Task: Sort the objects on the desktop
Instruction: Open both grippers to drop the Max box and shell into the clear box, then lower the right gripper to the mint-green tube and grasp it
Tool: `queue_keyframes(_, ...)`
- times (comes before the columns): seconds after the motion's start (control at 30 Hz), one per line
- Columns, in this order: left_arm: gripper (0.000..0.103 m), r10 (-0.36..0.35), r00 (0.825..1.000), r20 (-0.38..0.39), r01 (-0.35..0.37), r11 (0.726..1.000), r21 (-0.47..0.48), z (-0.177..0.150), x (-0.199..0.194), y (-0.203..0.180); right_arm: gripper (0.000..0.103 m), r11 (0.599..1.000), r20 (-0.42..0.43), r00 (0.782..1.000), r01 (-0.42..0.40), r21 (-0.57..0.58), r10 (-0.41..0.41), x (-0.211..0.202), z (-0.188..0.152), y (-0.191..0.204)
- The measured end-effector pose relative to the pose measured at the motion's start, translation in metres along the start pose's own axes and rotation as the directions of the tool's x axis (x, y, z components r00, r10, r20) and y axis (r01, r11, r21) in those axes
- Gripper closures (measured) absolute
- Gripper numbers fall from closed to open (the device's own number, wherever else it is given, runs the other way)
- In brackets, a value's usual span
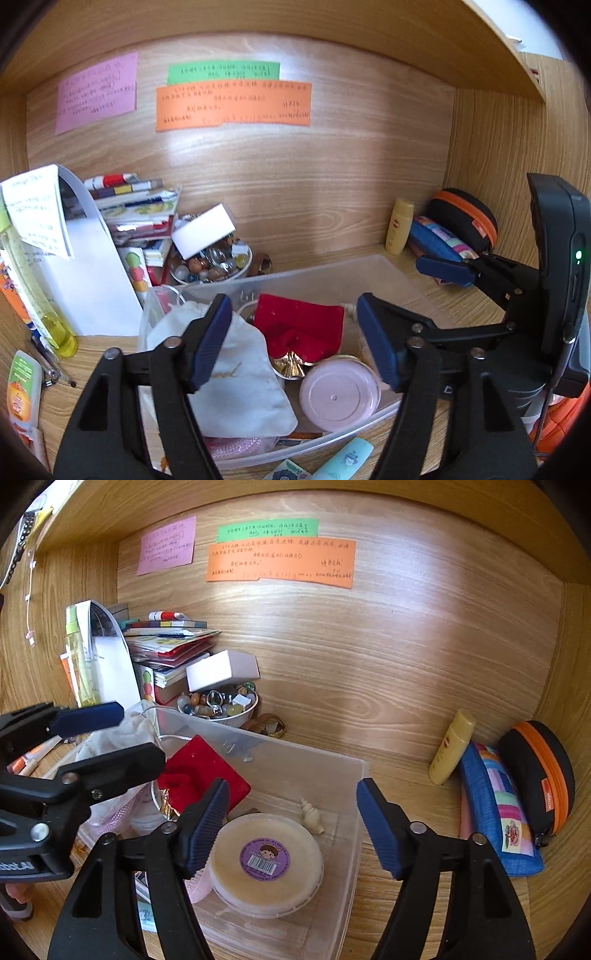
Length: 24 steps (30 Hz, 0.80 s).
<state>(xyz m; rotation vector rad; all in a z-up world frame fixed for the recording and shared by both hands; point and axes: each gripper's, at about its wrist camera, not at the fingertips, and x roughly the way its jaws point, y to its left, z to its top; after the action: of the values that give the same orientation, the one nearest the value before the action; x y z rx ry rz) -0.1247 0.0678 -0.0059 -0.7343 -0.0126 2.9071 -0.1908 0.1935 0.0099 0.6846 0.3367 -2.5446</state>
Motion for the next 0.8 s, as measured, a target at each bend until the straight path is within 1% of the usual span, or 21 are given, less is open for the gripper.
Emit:
queue_keyframes(0.07,0.027,0.009,1.000,0.015,-0.009,1.000,0.002,0.001,-0.005,0.001,0.030,1.000,0.008,1.000,-0.006,0.000,0.006,-0.003,0.000,-0.001)
queue_keyframes(0.1,0.023,0.016,1.000,0.017,-0.017,1.000,0.001,0.002,-0.008,0.002,0.029,1.000,0.010,1.000,-0.011,0.003,0.011,-0.005,0.000,-0.002)
queue_keyframes(0.13,0.016,0.027,0.999,0.017,-0.027,1.000,-0.005,0.002,-0.010,0.003,0.027,1.000,0.010,1.000,-0.016,0.006,0.016,-0.007,0.001,-0.002)
queue_keyframes(0.2,0.009,0.038,0.999,0.017,-0.038,0.999,-0.025,0.002,-0.015,0.008,0.027,1.000,0.005,1.000,-0.020,0.019,0.020,-0.010,0.000,-0.003)
queue_keyframes(0.33,0.009,0.033,0.999,0.002,-0.033,0.998,-0.047,0.002,-0.023,0.018,0.026,1.000,-0.011,1.000,-0.017,0.015,0.017,-0.021,-0.001,-0.001)
queue_keyframes(0.4,0.008,0.032,0.999,-0.011,-0.032,0.998,-0.060,0.000,-0.027,0.023,0.025,1.000,-0.014,1.000,-0.017,0.009,0.017,-0.030,-0.004,0.003)
queue_keyframes(0.43,0.008,0.029,0.999,-0.017,-0.030,0.997,-0.064,-0.001,-0.028,0.025,0.023,1.000,-0.015,1.000,-0.016,0.007,0.016,-0.034,-0.006,0.005)
queue_keyframes(0.47,0.008,0.030,0.999,-0.022,-0.032,0.997,-0.068,-0.002,-0.030,0.026,0.021,1.000,-0.013,1.000,-0.017,0.004,0.017,-0.039,-0.009,0.006)
queue_keyframes(0.53,0.008,0.053,0.998,-0.031,-0.055,0.995,-0.081,-0.006,-0.036,0.030,0.020,1.000,-0.010,1.000,-0.019,-0.008,0.019,-0.050,-0.014,0.009)
queue_keyframes(0.6,0.007,0.057,0.998,-0.041,-0.060,0.994,-0.087,-0.011,-0.043,0.035,0.020,0.999,-0.014,1.000,-0.026,-0.021,0.026,-0.059,-0.020,0.013)
queue_keyframes(0.8,0.007,0.060,0.995,-0.086,-0.068,0.993,-0.097,-0.034,-0.064,0.049,0.019,0.993,-0.065,0.993,-0.107,-0.053,0.103,-0.074,-0.042,0.032)
